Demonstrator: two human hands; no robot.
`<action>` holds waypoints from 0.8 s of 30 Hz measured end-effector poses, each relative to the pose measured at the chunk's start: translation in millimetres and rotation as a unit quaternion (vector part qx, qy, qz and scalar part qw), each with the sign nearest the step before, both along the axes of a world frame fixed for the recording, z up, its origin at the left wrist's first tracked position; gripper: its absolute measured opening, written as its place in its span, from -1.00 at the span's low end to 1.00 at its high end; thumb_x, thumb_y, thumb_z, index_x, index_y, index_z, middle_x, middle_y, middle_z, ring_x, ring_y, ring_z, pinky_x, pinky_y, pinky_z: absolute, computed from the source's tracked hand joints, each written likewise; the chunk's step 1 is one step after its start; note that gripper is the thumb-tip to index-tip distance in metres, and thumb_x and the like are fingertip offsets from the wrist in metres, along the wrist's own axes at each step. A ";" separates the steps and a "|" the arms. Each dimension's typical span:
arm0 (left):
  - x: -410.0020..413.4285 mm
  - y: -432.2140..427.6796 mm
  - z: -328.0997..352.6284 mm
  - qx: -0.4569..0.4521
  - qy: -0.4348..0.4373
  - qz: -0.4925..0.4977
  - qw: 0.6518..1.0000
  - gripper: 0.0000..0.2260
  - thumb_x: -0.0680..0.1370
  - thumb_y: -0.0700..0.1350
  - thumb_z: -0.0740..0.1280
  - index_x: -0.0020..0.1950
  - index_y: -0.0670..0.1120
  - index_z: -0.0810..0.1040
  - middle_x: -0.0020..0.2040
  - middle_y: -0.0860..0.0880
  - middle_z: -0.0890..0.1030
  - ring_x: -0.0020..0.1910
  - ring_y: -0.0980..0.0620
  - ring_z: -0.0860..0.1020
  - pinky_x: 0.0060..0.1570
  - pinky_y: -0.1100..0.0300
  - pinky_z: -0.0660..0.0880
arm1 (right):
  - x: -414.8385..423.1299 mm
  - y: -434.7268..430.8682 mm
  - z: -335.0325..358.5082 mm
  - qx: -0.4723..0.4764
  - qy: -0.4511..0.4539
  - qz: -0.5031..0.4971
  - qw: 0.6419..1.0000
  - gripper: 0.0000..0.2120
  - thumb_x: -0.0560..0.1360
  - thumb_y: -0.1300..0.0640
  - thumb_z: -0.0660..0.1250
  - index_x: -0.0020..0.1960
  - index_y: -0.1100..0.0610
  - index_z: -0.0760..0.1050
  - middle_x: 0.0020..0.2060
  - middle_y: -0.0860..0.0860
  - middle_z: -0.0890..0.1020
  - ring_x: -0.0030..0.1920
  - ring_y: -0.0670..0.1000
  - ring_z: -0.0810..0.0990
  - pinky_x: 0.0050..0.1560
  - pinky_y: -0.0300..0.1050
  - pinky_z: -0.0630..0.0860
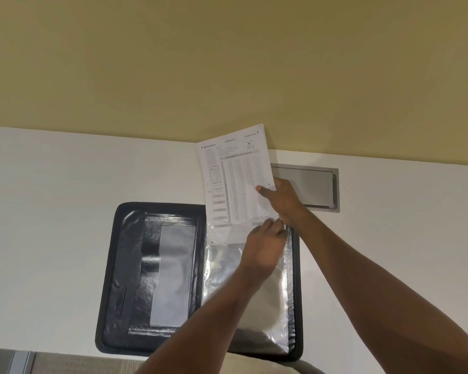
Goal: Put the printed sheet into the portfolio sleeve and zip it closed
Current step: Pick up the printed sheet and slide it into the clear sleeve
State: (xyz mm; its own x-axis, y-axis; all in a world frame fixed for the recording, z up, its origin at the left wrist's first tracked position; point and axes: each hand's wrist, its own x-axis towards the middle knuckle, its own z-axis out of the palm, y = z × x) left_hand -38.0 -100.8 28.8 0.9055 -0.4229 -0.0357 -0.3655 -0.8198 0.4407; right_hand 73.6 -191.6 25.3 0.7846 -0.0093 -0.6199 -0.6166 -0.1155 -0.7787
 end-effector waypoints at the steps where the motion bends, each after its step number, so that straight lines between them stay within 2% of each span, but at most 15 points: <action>1: -0.6 0.7 -2.7 0.002 -0.006 -0.012 1.000 -0.79 0.28 -0.25 0.63 -0.19 -0.08 0.69 -0.18 0.00 0.63 -0.20 0.01 0.59 -0.33 0.15 0.58 | 1.4 0.1 -0.3 0.009 0.017 -0.007 1.000 -0.68 0.59 0.20 0.44 0.34 0.19 0.60 0.18 0.06 0.71 0.09 0.01 0.70 0.07 -0.10 0.65; 4: 1.5 3.4 -8.9 0.018 -0.031 -0.044 0.998 -0.77 0.31 -0.24 0.62 -0.09 -0.07 0.72 -0.11 0.00 0.69 -0.16 0.01 0.62 -0.23 0.15 0.59 | 6.5 1.4 -1.8 0.017 0.058 -0.032 0.998 -0.67 0.57 0.22 0.45 0.33 0.20 0.59 0.19 0.09 0.70 -0.01 -0.05 0.68 -0.14 -0.24 0.60; 8: 7.0 7.3 -14.0 0.012 -0.050 -0.049 0.997 -0.78 0.34 -0.25 0.59 -0.06 -0.09 0.69 -0.11 -0.02 0.66 -0.17 -0.01 0.60 -0.25 0.12 0.57 | 7.5 0.4 -4.3 0.031 0.077 -0.046 0.996 -0.66 0.58 0.25 0.44 0.35 0.22 0.58 0.21 0.11 0.69 0.01 0.00 0.68 -0.08 -0.19 0.62; 13: 5.3 7.5 -22.6 0.019 -0.051 -0.075 0.996 -0.72 0.32 -0.28 0.59 -0.01 -0.11 0.68 -0.07 -0.05 0.67 -0.22 -0.03 0.59 -0.26 0.10 0.57 | 11.1 3.6 -5.1 0.046 0.118 -0.058 0.990 -0.67 0.57 0.24 0.45 0.33 0.22 0.58 0.18 0.10 0.69 -0.05 -0.01 0.67 -0.22 -0.17 0.58; 18: 12.5 8.4 -24.3 0.005 -0.069 -0.068 0.995 -0.70 0.34 -0.32 0.55 0.02 -0.11 0.67 -0.06 -0.05 0.65 -0.23 -0.05 0.58 -0.27 0.07 0.55 | 12.2 1.0 -8.7 0.017 0.123 -0.057 0.991 -0.65 0.58 0.26 0.44 0.35 0.25 0.56 0.21 0.13 0.67 0.11 0.09 0.63 0.12 -0.04 0.56; 20: 12.3 10.3 -24.4 -0.006 -0.071 -0.062 0.996 -0.72 0.37 -0.30 0.56 0.05 -0.11 0.68 -0.05 -0.04 0.66 -0.22 -0.04 0.59 -0.27 0.07 0.58 | 8.5 -3.2 -9.1 0.020 0.120 -0.039 0.992 -0.66 0.58 0.23 0.44 0.35 0.25 0.56 0.19 0.11 0.68 0.03 0.03 0.66 -0.02 -0.18 0.60; 22: 12.4 11.7 -24.2 -0.021 -0.066 -0.044 0.997 -0.73 0.38 -0.28 0.59 0.04 -0.11 0.70 -0.06 -0.04 0.67 -0.25 -0.03 0.60 -0.28 0.08 0.60 | 2.8 -8.1 -10.1 0.022 0.121 -0.015 0.992 -0.69 0.58 0.20 0.45 0.31 0.22 0.59 0.08 0.04 0.70 -0.13 -0.12 0.68 -0.29 -0.35 0.59; 24: 13.1 11.6 -23.5 -0.031 -0.064 -0.036 0.997 -0.74 0.37 -0.27 0.60 0.03 -0.10 0.72 -0.08 -0.04 0.67 -0.28 -0.04 0.61 -0.32 0.10 0.60 | -4.5 -13.4 -12.9 0.026 0.128 0.000 0.991 -0.74 0.57 0.19 0.47 0.24 0.19 0.62 0.06 0.03 0.72 -0.23 -0.17 0.72 -0.37 -0.38 0.57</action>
